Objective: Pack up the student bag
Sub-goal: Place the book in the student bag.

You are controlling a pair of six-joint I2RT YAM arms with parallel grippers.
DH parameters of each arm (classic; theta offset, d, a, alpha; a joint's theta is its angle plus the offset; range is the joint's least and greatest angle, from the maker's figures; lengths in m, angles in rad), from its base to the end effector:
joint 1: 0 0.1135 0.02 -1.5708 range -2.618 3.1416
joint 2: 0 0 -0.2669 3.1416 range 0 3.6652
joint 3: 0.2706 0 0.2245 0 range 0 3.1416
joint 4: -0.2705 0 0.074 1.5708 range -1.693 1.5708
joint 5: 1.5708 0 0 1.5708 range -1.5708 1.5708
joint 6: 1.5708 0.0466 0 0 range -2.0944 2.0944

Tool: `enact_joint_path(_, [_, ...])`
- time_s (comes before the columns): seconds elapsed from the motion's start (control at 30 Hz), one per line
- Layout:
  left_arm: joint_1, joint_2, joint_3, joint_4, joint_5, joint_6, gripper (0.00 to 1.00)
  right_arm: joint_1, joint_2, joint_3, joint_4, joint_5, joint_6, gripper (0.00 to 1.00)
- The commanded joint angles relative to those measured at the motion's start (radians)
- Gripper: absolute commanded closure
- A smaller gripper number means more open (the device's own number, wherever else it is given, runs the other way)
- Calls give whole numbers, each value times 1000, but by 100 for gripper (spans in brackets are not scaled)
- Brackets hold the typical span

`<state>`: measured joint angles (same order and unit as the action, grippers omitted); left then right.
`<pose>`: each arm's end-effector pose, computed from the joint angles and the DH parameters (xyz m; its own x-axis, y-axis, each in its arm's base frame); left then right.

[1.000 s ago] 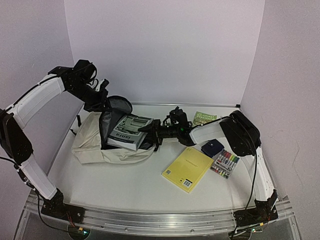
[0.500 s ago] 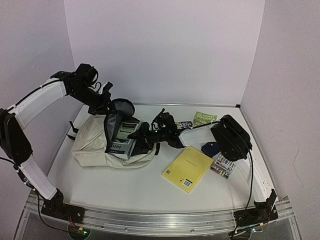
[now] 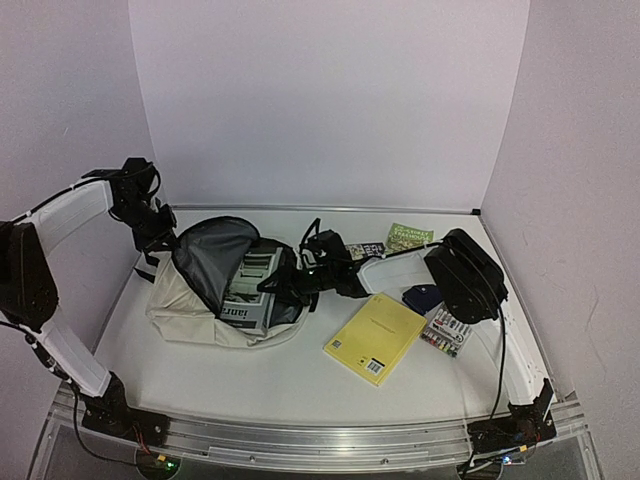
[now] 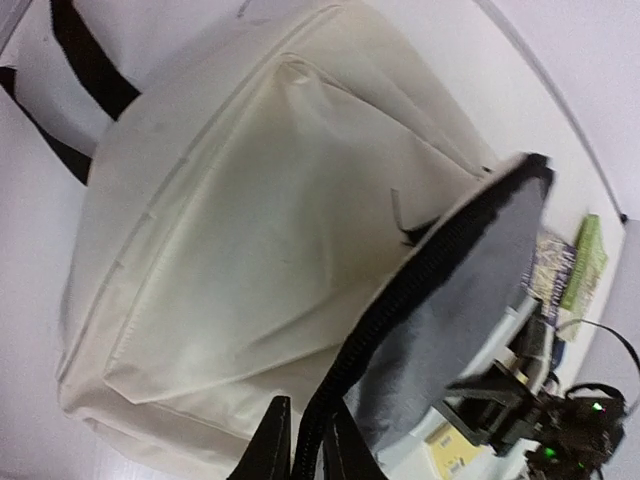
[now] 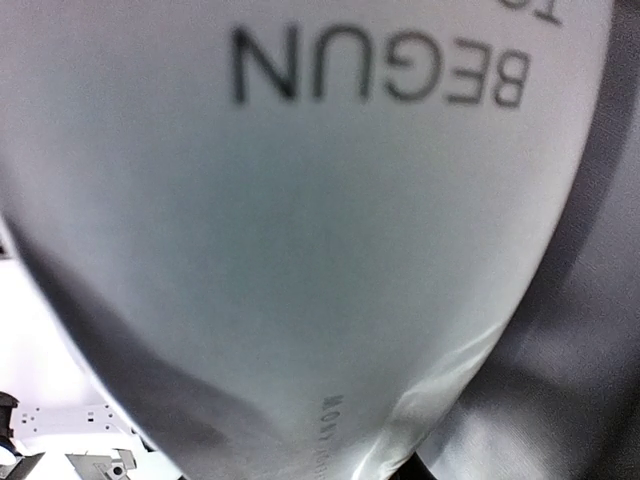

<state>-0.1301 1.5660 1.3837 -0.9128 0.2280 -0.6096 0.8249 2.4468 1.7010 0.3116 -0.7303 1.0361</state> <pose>0.2932 -0.0490 0.2941 -0.8538 -0.4508 -0.2605 -0.3169 0.8469 -0.4270 0.3323 0.4054 0.1359 -0.9696 -0.1049 -0.2209 -0.2425 0.2969 0.9236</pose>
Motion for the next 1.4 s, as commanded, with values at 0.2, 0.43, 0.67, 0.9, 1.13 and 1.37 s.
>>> enact_joint_path(0.2, [-244, 96, 146, -168, -584, 23, 45, -5, -26, -47, -115, 34, -36, 100])
enact_joint_path(0.43, [-443, 135, 367, -272, -579, 56, 32, -5, -16, -47, -22, 7, 102, 100])
enact_joint_path(0.67, [-525, 298, 435, -328, -582, 77, 37, -5, -16, -47, 58, -13, 172, 100])
enact_joint_path(0.9, [-526, 383, 381, -248, -539, 90, 45, -5, -18, -69, 103, -21, 213, 100])
enact_joint_path(1.13, [-526, 506, 398, -226, -536, 104, 43, -5, -24, -84, 135, -26, 230, 100])
enact_joint_path(1.37, [-525, 546, 422, -226, -535, 121, 49, -5, -39, -103, 159, -30, 233, 100])
